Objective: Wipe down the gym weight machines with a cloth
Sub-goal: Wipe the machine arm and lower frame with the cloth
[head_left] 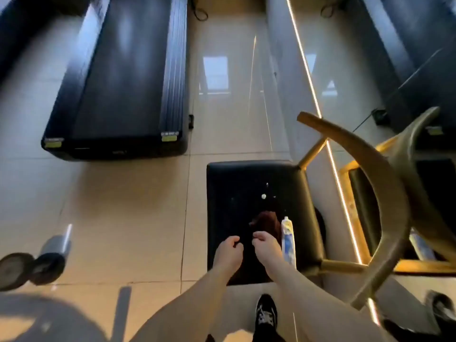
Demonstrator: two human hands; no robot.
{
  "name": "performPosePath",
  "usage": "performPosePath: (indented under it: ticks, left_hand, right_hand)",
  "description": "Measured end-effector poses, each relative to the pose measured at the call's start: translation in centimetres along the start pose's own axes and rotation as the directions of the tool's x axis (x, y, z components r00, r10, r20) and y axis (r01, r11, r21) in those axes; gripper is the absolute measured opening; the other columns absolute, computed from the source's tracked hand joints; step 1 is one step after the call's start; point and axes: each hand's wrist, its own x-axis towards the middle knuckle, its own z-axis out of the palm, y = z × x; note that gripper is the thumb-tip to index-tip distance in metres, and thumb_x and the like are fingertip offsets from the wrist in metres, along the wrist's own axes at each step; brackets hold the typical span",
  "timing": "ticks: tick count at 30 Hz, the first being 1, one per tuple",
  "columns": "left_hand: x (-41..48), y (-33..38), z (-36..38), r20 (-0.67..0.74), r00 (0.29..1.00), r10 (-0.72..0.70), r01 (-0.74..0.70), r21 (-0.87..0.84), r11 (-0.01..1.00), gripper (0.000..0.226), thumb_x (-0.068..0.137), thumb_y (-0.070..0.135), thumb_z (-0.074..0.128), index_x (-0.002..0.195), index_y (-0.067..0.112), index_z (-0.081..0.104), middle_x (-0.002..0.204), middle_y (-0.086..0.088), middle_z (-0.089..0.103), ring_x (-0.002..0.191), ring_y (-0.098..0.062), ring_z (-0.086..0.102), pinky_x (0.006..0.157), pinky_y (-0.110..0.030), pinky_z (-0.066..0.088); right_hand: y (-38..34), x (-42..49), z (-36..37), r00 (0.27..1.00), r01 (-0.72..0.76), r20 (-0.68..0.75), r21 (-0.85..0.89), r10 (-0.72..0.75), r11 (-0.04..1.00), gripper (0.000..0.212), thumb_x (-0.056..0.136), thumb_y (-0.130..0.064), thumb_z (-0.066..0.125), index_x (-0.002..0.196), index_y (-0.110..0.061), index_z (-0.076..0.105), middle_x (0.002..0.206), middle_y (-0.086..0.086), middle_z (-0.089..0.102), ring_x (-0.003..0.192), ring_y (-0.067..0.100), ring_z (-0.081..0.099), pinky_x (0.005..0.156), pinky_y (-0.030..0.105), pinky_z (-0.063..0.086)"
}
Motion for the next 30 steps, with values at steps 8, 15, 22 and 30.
performPosePath:
  ticks: [8,15,22,30]
  left_hand:
    - [9.8,-2.3,7.6,-0.071,0.997,0.018,-0.024,-0.086,0.996,0.046,0.107,0.031,0.044,0.152,0.036,0.036,0.151,0.001,0.035,0.108,-0.004,0.050,0.087,-0.023,0.045]
    - [9.2,-0.1,7.6,-0.013,1.000,0.008,-0.011,-0.255,0.967,0.023,0.104,0.023,0.051,0.122,0.035,0.059,0.126,0.005,0.058,0.104,-0.007,0.059,0.088,-0.028,0.054]
    - [-7.9,5.2,-0.5,-0.179,0.978,0.104,-0.159,-0.324,0.933,0.020,0.106,0.024,0.049,0.122,0.031,0.057,0.115,0.009,0.061,0.104,-0.010,0.062,0.076,-0.018,0.053]
    - [-28.1,4.7,-7.6,-0.538,0.832,0.135,-0.372,-0.361,0.855,0.020,0.106,0.019,0.046,0.115,0.026,0.062,0.115,0.005,0.063,0.106,-0.013,0.062,0.088,-0.033,0.059]
  right_hand:
    - [7.0,9.7,3.4,0.971,-0.042,-0.239,-0.191,-0.005,0.981,0.041,0.097,-0.020,0.061,0.134,-0.037,0.051,0.142,-0.001,0.045,0.128,0.021,0.050,0.105,0.044,0.050]
    - [5.5,7.8,1.5,0.977,0.055,-0.201,-0.076,-0.069,0.996,0.016,0.102,-0.018,0.055,0.109,-0.031,0.059,0.104,-0.009,0.061,0.088,0.004,0.056,0.076,0.021,0.050]
    - [-2.9,-8.8,-3.7,0.981,0.188,0.014,0.193,-0.194,0.963,0.017,0.105,-0.018,0.050,0.112,-0.031,0.058,0.108,-0.008,0.059,0.102,0.013,0.060,0.093,0.038,0.058]
    - [-8.6,-25.9,-4.7,0.842,0.327,0.382,0.202,-0.382,0.923,0.027,0.103,-0.031,0.054,0.130,-0.029,0.051,0.115,0.001,0.065,0.101,0.017,0.067,0.078,0.029,0.059]
